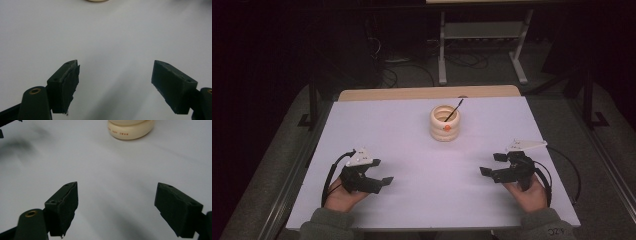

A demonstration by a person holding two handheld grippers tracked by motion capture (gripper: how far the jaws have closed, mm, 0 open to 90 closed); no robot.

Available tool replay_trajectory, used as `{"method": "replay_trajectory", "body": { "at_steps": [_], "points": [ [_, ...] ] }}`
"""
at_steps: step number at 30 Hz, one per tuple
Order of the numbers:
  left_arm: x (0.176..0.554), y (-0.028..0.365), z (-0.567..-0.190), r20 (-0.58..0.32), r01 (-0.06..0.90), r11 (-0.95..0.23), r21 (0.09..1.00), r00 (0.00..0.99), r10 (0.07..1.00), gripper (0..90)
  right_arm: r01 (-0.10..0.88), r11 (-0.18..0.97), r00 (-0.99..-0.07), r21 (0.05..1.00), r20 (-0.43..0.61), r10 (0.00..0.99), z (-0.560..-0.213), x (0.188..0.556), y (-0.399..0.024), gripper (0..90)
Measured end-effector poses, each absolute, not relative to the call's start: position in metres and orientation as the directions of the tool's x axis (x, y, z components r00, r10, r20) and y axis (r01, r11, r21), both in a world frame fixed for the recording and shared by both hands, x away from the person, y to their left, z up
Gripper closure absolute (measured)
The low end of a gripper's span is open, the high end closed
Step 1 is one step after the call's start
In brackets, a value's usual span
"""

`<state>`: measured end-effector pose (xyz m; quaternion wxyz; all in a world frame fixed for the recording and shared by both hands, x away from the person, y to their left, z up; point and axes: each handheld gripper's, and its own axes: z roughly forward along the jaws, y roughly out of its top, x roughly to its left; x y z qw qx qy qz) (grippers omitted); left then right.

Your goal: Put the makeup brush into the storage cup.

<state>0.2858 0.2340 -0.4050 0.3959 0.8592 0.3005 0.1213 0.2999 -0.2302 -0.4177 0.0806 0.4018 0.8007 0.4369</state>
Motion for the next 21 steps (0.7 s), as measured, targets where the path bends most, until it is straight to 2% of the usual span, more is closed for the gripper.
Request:
{"method": "replay_trajectory", "body": {
  "at_steps": [21],
  "points": [
    [0.286, 0.234, -0.410, -0.042, 0.431, -0.506, 0.747, 0.791, 0.610, 21.6, 0.543, 0.275, -0.671, 0.794, 0.213, 0.710, -0.414, 0.287, -0.239, 18.0]
  ]
}}
